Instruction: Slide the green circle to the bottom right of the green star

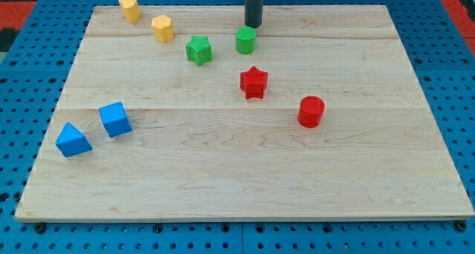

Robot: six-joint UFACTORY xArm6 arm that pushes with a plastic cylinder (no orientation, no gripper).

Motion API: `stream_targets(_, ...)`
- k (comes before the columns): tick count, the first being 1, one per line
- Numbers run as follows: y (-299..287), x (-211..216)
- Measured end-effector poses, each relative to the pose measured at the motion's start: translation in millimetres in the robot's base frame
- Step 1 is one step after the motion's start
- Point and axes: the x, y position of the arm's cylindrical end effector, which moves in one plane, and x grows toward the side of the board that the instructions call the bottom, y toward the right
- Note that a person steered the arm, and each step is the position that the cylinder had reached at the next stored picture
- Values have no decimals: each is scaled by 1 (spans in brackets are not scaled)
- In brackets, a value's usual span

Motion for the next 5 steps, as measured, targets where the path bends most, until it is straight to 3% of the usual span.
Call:
stream_targets(2, -1, 80)
stream_targets(4, -9, 85)
stream_targets(5, 21, 116)
